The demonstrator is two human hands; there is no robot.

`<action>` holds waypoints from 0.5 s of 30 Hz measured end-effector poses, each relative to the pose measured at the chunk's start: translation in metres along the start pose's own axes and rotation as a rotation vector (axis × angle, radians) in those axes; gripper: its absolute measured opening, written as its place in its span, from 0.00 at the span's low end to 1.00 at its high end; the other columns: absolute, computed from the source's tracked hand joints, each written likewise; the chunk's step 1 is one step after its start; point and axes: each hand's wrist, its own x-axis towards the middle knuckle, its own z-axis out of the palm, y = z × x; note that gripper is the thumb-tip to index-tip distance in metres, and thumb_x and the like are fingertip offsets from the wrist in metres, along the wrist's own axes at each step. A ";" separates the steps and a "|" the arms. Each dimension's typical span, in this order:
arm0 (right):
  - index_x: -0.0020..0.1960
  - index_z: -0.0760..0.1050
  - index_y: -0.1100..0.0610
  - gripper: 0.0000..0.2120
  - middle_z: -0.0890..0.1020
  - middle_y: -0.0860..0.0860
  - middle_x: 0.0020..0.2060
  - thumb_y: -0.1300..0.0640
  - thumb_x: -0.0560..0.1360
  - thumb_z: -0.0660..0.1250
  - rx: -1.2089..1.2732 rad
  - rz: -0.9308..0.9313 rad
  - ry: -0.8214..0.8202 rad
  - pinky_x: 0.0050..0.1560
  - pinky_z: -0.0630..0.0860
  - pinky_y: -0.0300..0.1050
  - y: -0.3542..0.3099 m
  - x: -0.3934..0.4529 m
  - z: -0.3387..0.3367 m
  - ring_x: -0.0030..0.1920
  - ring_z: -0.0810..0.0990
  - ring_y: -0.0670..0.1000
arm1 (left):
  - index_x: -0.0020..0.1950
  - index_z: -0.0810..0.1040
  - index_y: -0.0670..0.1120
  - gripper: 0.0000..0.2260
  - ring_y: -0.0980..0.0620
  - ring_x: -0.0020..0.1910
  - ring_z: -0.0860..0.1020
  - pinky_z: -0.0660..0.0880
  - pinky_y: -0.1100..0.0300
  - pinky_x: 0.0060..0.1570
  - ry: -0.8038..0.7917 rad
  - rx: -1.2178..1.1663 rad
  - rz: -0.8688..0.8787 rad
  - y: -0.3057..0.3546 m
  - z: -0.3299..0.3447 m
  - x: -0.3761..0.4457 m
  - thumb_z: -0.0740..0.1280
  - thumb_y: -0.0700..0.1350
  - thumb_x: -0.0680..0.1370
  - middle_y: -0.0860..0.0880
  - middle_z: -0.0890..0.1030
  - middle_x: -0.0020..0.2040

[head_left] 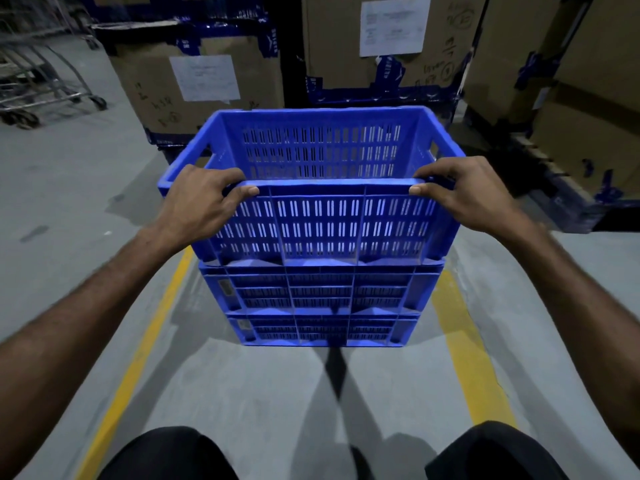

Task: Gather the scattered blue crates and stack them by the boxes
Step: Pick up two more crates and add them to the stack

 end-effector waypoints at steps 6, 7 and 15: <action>0.63 0.82 0.54 0.16 0.81 0.46 0.51 0.49 0.78 0.72 0.009 0.013 -0.032 0.43 0.71 0.35 0.004 0.002 -0.001 0.50 0.79 0.45 | 0.47 0.78 0.49 0.19 0.49 0.30 0.77 0.70 0.55 0.32 -0.008 -0.009 -0.006 -0.001 -0.001 0.000 0.59 0.61 0.84 0.49 0.80 0.34; 0.62 0.82 0.54 0.16 0.81 0.46 0.51 0.49 0.78 0.72 0.011 0.019 -0.039 0.43 0.71 0.34 0.004 0.003 -0.001 0.49 0.79 0.44 | 0.47 0.78 0.48 0.19 0.49 0.30 0.77 0.71 0.55 0.32 -0.010 -0.009 -0.008 -0.001 -0.002 0.001 0.59 0.61 0.84 0.49 0.80 0.34; 0.61 0.82 0.54 0.15 0.81 0.45 0.49 0.49 0.77 0.73 0.009 0.043 -0.046 0.42 0.69 0.32 0.001 0.002 -0.004 0.45 0.78 0.36 | 0.43 0.76 0.48 0.19 0.52 0.28 0.73 0.63 0.62 0.31 0.008 -0.022 -0.007 0.004 -0.004 0.001 0.60 0.60 0.84 0.50 0.75 0.30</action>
